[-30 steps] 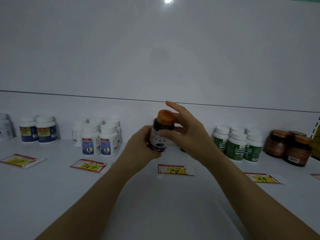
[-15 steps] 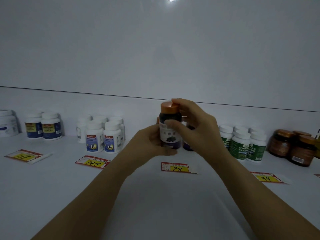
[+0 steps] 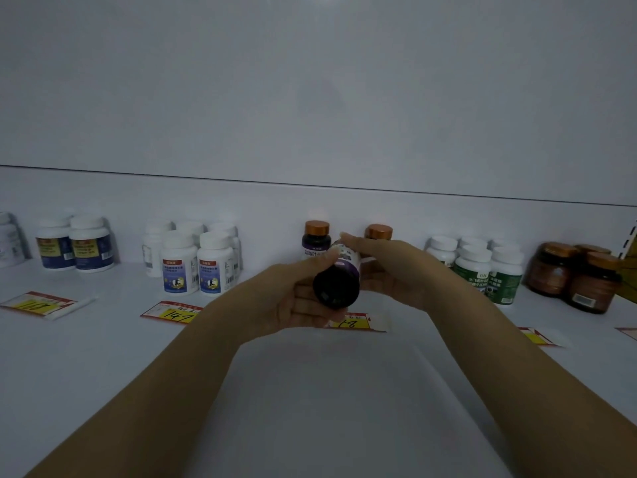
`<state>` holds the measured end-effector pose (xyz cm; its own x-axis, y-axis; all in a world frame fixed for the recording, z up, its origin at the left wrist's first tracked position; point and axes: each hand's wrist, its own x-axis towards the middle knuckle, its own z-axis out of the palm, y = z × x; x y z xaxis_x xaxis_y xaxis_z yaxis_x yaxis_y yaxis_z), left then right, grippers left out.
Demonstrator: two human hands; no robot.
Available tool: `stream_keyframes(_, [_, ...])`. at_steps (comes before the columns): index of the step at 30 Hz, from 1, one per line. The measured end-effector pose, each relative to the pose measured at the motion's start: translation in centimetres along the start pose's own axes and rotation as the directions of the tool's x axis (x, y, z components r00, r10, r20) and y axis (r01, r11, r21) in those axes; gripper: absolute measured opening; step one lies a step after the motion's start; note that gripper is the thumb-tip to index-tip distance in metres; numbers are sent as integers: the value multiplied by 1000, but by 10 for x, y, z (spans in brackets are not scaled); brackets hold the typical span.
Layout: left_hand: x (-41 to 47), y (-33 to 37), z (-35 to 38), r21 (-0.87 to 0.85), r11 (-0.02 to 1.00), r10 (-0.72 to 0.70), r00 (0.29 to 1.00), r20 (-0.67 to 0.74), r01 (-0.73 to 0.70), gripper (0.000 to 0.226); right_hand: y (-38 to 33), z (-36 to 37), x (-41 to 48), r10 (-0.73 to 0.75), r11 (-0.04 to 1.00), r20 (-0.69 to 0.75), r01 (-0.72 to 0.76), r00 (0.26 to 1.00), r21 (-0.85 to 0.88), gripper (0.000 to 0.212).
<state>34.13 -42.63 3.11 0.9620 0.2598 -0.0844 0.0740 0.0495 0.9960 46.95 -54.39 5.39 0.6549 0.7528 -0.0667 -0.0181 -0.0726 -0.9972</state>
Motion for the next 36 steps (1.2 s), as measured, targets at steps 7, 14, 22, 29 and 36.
stream_keyframes(7, [5,-7,2,366,911,246,963,-113,-190,26,-14,-1,-8,-393,643,33,301,919,-704,37])
stream_keyframes(14, [15,-19,2,612,761,370,919,-138,-214,36,-29,2,-3,-450,559,-28,257,893,-788,44])
stream_keyframes(22, [18,-32,-11,926,371,212,965,-153,65,56,-39,3,45,-451,241,100,228,887,-943,45])
stream_keyframes(29, [31,-50,-21,976,167,143,976,-165,141,53,-15,-8,69,-475,123,102,181,874,-976,39])
stream_keyframes(36, [32,-51,-22,978,152,131,978,-162,141,53,-13,-13,67,-478,-100,203,177,855,-979,43])
